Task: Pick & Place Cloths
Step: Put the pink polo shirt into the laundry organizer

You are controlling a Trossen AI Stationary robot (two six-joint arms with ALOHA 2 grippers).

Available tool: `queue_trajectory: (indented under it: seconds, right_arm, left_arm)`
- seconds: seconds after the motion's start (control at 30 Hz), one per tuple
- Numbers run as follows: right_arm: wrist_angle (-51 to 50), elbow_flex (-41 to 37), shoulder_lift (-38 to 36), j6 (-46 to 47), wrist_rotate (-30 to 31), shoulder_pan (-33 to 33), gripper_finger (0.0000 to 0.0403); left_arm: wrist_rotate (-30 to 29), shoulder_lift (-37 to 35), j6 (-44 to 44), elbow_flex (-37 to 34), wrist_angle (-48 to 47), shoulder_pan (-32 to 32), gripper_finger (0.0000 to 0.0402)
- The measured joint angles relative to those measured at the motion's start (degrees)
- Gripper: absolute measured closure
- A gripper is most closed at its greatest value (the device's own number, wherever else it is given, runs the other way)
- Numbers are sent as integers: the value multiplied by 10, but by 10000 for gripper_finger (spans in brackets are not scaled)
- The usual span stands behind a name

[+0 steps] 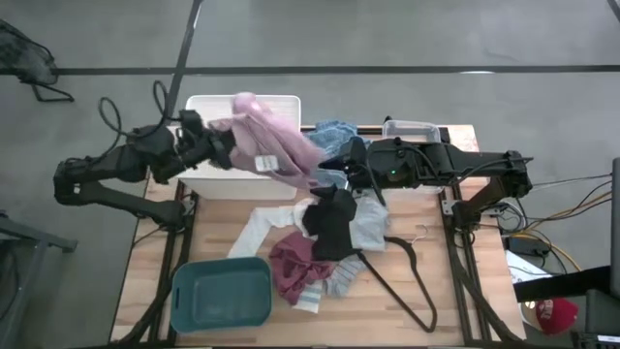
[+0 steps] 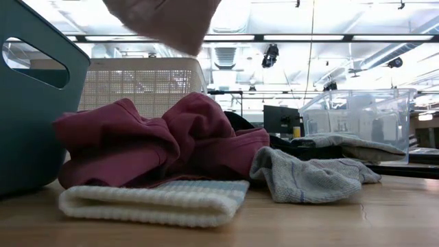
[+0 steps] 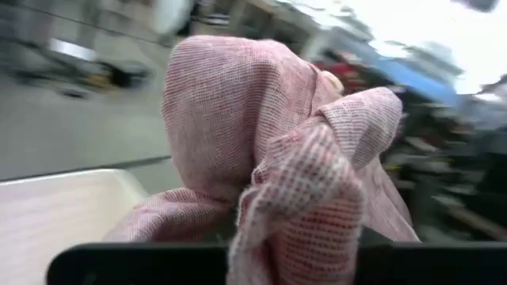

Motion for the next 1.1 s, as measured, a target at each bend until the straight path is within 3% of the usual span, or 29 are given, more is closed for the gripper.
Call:
queue_trajectory:
  seconds: [0.23, 0.63, 0.8, 1.0, 1.1]
  right_arm:
    - [13, 0, 6, 0, -2, 0, 61]
    - [18, -3, 6, 0, -2, 0, 100]
    - [18, -4, 7, 0, -2, 2, 114]
    - [18, -4, 7, 4, -3, 2, 125]
    - [18, -4, 7, 7, -3, 2, 131]
  left_arm:
    - [-137, -11, -33, -2, -102, 14, 365]
    - [-123, 19, -42, -5, -141, 59, 364]
    - [-87, 36, -77, -5, -171, 84, 363]
    - [60, 56, -131, -37, -177, 147, 363]
    - [84, 63, -138, -54, -176, 176, 363]
